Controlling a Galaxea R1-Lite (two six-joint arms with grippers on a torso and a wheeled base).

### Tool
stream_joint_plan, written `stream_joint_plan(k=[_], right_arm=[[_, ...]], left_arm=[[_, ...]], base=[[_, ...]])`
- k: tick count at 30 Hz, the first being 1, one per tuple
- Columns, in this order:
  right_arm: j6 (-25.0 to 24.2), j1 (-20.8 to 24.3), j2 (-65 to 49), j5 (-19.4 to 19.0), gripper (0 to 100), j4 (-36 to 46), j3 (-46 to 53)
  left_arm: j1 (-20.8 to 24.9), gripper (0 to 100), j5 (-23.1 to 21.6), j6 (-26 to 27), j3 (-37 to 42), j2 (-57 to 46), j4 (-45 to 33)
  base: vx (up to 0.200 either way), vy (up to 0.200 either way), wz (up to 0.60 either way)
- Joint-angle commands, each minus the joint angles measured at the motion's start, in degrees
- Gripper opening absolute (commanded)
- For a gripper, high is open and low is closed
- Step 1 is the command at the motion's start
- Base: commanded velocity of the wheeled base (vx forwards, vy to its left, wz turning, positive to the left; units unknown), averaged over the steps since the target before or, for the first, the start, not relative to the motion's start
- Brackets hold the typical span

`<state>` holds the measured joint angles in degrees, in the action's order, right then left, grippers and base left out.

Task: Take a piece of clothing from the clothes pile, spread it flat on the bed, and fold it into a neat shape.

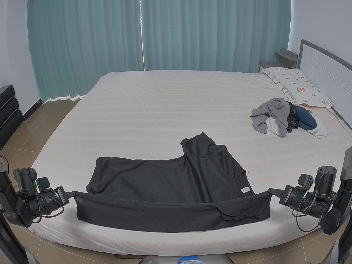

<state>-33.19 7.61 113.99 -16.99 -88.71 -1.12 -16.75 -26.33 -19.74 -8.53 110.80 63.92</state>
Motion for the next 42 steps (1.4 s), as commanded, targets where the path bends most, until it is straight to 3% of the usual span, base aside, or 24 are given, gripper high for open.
stream_joint_plan(k=[1, 29, 38, 42], right_arm=[[-0.20, 0.13, -1.58, 0.12, 0, 1.00, 1.12], [4.81, 0.57, -16.52, 0.03, 0, 23.58, 1.12], [9.82, 0.57, -18.72, 0.03, 0, 30.62, 1.12], [9.99, 0.57, -18.98, -0.06, 0, 31.14, 1.12]], left_arm=[[-0.04, 0, -0.04, -0.04, 1.59, -3.13, -0.28], [-2.50, 0, 0.05, 7.96, 8.18, -8.76, -2.13], [-3.99, 0, 0.05, 17.63, 8.18, -15.44, -14.70], [-3.99, 0, 0.05, 17.98, 8.18, -17.55, -17.25]], base=[[0.000, 0.000, 0.00], [0.000, 0.000, 0.00], [0.000, 0.000, 0.00], [0.000, 0.000, 0.00]])
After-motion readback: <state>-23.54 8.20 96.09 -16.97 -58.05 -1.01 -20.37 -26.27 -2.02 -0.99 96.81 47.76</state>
